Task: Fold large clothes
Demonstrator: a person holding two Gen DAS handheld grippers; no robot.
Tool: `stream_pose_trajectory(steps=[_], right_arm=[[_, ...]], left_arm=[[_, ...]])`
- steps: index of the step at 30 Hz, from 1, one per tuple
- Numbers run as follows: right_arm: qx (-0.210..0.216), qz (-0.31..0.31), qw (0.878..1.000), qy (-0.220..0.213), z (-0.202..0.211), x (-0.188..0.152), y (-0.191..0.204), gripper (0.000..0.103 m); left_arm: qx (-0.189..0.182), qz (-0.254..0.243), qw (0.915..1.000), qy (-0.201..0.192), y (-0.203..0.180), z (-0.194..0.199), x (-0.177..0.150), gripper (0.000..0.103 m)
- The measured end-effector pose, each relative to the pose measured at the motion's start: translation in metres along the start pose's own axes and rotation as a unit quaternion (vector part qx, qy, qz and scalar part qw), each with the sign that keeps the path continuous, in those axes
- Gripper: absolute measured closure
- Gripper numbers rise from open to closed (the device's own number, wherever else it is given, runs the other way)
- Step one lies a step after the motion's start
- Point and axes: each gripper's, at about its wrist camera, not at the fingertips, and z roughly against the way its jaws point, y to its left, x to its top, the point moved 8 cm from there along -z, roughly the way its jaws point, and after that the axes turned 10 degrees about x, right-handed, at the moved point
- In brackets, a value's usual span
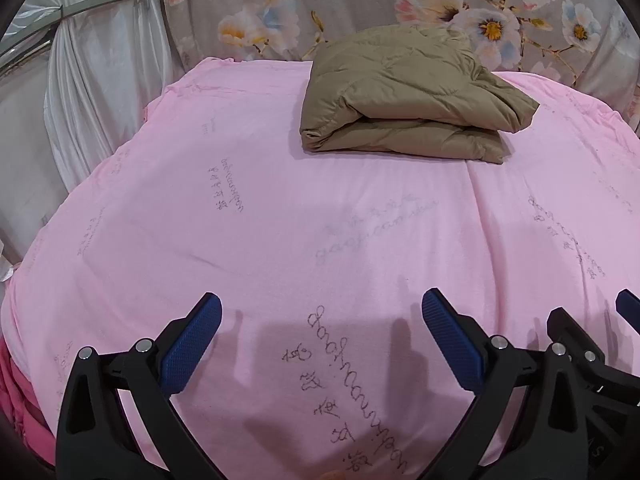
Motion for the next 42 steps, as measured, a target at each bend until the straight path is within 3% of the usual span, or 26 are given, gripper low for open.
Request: stream_pose_trajectory(steps=[42], right_arm=[[-0.002, -0.001, 1.000, -0.013, 0.0048, 0.0004, 0.0038, 0.016]], left_arm=[[0.014, 0.001, 0.9999, -0.008, 0.0023, 0.0027, 0.0010, 0.007]])
